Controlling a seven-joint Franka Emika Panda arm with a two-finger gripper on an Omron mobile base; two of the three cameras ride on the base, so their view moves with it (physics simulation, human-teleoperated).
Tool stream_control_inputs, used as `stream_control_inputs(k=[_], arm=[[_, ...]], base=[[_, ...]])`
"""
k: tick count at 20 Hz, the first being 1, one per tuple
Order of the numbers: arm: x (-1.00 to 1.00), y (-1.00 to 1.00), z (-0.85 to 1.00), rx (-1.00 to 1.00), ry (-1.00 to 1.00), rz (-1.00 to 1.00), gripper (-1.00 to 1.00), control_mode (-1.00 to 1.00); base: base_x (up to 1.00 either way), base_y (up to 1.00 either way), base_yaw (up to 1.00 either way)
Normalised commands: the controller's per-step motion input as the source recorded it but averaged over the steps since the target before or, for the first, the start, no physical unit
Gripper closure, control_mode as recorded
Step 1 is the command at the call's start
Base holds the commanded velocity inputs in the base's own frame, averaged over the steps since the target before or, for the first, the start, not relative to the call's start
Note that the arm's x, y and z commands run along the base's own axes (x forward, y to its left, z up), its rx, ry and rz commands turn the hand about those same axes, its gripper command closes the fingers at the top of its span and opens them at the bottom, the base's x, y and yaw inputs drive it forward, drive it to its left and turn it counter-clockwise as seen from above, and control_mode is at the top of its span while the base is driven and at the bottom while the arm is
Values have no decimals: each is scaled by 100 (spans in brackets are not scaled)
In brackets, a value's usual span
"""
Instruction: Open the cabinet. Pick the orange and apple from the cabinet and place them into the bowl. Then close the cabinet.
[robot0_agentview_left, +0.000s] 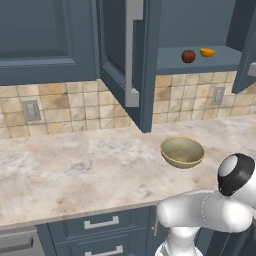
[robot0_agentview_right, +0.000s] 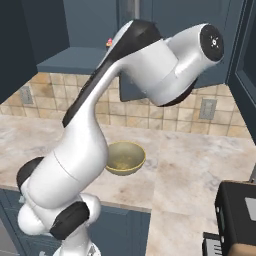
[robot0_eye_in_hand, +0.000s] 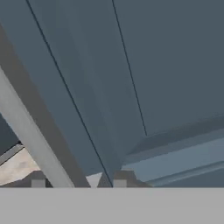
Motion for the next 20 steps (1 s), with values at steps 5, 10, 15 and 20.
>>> stream_control_inputs(k=[5, 10, 15, 20], arm=[[-85, 12, -100, 18, -37, 0, -100, -100], [-100, 100, -100, -4, -31, -3, -100, -100], [-100, 100, -100, -10, -32, -18, -100, -100], [-87, 100, -33, -5, -60, -35, -100, -100]], base=[[0, 0, 0], [0, 0, 0], [0, 0, 0], [0, 0, 0]])
